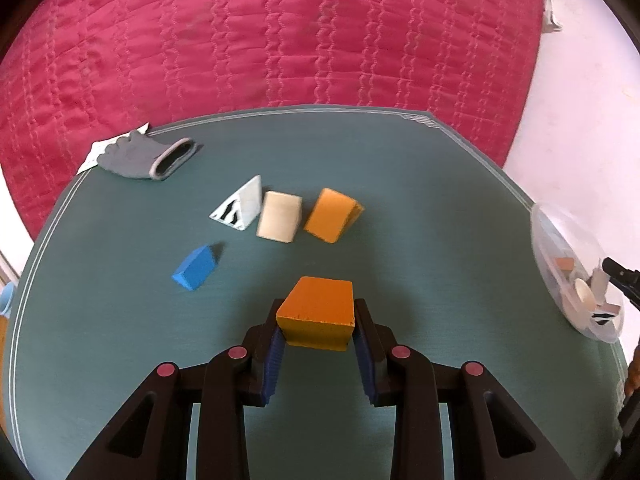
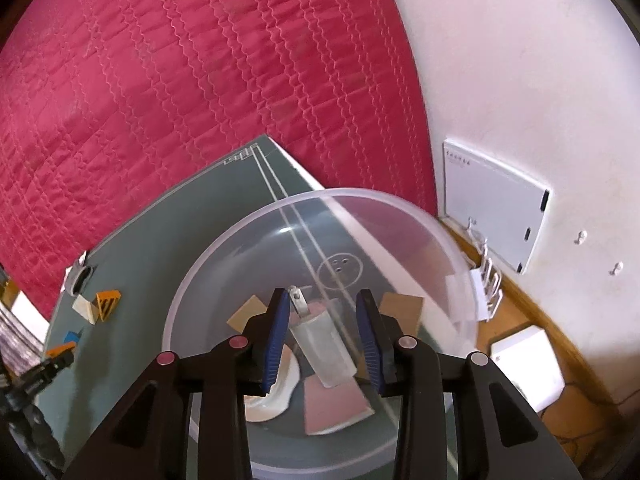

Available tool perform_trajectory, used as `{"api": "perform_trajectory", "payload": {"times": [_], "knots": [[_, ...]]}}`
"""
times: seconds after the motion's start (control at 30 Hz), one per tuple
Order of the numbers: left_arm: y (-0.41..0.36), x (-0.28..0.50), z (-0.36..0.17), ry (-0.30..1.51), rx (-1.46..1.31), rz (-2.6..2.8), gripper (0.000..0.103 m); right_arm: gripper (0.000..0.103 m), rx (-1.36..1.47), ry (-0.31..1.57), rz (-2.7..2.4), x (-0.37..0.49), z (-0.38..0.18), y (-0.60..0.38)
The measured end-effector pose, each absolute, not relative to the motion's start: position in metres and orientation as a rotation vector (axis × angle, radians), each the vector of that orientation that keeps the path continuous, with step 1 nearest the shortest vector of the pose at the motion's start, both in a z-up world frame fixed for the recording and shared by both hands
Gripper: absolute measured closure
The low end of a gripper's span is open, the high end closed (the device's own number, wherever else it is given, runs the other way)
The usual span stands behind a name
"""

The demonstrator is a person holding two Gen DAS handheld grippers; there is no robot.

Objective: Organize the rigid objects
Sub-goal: 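Carry the white charger block into the clear bowl and open the right gripper, then carry the orange cube into the clear bowl and open the left gripper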

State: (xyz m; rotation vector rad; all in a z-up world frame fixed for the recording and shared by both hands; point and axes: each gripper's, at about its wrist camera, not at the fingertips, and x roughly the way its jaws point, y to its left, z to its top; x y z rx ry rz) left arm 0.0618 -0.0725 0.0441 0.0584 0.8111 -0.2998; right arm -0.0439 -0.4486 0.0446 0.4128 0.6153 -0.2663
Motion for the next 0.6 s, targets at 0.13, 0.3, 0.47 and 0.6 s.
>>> {"api": "perform_trajectory", "payload": {"times": [0.13, 0.3, 0.47, 0.6], "knots": [[-0.09, 0.058, 0.049, 0.804, 0.077, -0.328, 0.069, 0.067, 0.349, 0.581, -0.275, -0.051, 0.049, -0.444], [-0.118, 0.054, 0.054, 0.801, 0.098, -0.37, 0.069, 0.067, 0.31, 0.532, -0.28, -0.059, 0.055, -0.444], [-0.145, 0.048, 0.059, 0.798, 0.117, -0.417, 0.069, 0.067, 0.338, 0.508, -0.297, -0.065, 0.054, -0.456], [-0.167, 0.044, 0.064, 0.795, 0.13, -0.461, 0.069, 0.066, 0.336, 0.5, -0.315, -0.07, 0.049, -0.459]]}}
